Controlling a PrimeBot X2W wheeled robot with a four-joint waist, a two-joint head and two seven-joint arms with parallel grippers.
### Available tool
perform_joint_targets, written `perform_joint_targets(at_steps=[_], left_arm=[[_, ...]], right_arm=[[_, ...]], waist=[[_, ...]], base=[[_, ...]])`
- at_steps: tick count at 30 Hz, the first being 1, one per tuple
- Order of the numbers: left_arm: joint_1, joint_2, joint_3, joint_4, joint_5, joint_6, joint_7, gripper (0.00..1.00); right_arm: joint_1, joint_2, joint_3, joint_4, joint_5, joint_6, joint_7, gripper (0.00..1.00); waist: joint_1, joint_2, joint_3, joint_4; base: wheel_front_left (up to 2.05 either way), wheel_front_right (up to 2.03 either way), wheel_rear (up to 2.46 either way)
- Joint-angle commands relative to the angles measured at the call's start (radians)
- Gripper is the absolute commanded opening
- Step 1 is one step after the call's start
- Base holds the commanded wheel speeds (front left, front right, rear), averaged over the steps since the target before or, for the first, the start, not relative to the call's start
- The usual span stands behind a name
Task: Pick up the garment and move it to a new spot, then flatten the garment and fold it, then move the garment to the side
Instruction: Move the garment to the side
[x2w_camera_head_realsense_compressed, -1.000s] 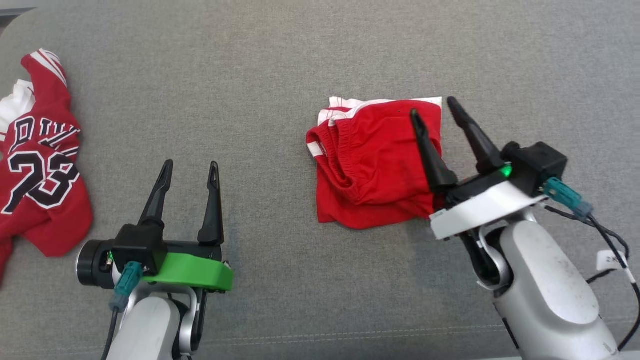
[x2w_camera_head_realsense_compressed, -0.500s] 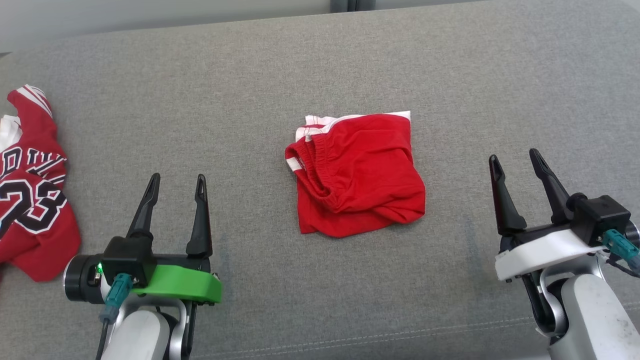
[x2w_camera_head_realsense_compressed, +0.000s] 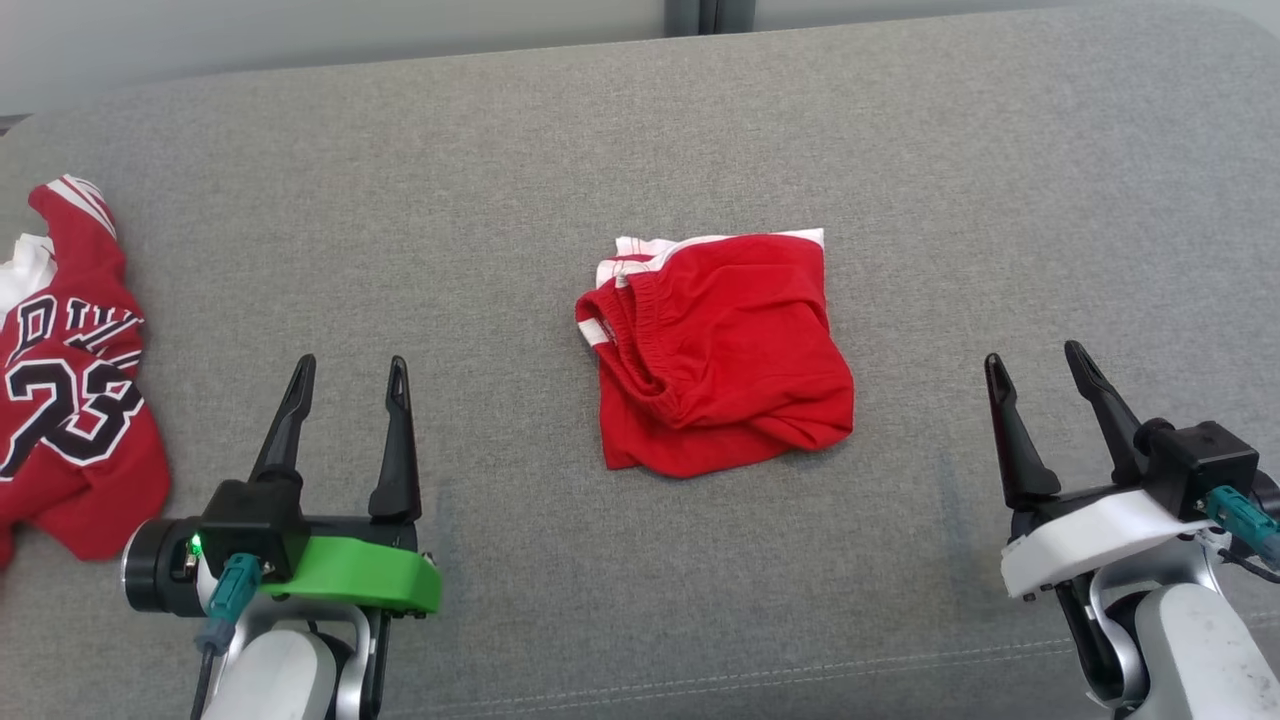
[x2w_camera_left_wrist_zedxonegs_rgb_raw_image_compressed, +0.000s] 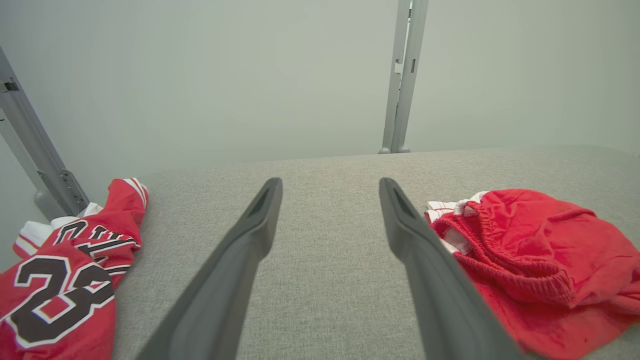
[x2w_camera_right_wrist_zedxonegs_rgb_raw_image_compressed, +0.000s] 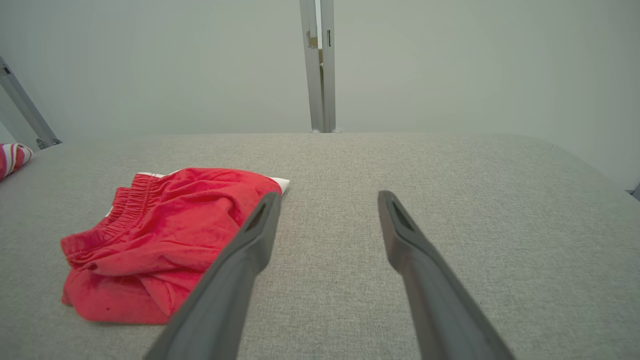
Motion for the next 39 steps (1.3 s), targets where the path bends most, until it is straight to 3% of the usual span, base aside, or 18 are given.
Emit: perform_joint_targets(at_steps=[1,9,21,22,23,24,25,29,39], left_arm=[[-0.005,0.003,0.000,-0.003,-0.004,0.000,0.000,1.00],[-0.028,-0.021,-0.021,0.008,-0.008,-0.011,-0.010,1.00],[-0.061,-0.056,-0.040,0.043,-0.009,-0.031,-0.028,1.00],[-0.063,-0.057,-0.039,0.045,-0.008,-0.031,-0.027,1.00],[-0.063,-0.057,-0.039,0.045,-0.008,-0.031,-0.027,1.00],[-0.064,-0.059,-0.037,0.048,-0.008,-0.032,-0.028,1.00],[-0.065,-0.060,-0.035,0.049,-0.007,-0.032,-0.029,1.00],[-0.066,-0.056,-0.026,0.049,0.000,-0.029,-0.033,1.00],[-0.073,-0.014,-0.016,-0.006,0.024,-0.021,-0.026,1.00]], right_arm=[[0.000,-0.007,0.001,0.005,0.006,-0.001,0.012,1.00],[-0.097,-0.025,0.076,0.156,0.045,-0.001,0.036,1.00],[-0.295,0.000,0.200,0.461,0.157,-0.001,0.002,1.00],[-0.304,0.001,0.213,0.481,0.165,-0.001,0.009,0.91],[-0.304,0.001,0.213,0.481,0.165,-0.001,0.009,0.91],[-0.311,0.002,0.227,0.498,0.177,-0.001,0.014,0.39],[-0.315,0.006,0.237,0.512,0.197,-0.001,0.019,0.00],[-0.317,0.007,0.274,0.541,0.235,-0.001,0.007,0.00],[-0.249,-0.048,0.216,0.488,0.112,-0.001,-0.054,0.00]], waist=[[0.0000,0.0000,0.006,0.011],[0.0000,0.0000,0.037,0.079],[0.0000,0.0000,0.089,0.169],[0.0000,0.0000,0.092,0.171],[0.0000,0.0000,0.092,0.171],[0.0000,0.0000,0.095,0.172],[0.0000,0.0000,0.097,0.172],[0.0000,0.0000,0.102,0.151],[0.0000,0.0000,0.105,0.003]], base=[[0.00,0.00,0.00],[0.00,0.00,0.00],[0.00,0.00,0.00],[0.00,0.00,0.00],[0.00,0.00,0.00],[0.00,0.00,0.00],[0.00,0.00,0.00],[0.00,0.00,0.00],[0.00,0.00,0.00]])
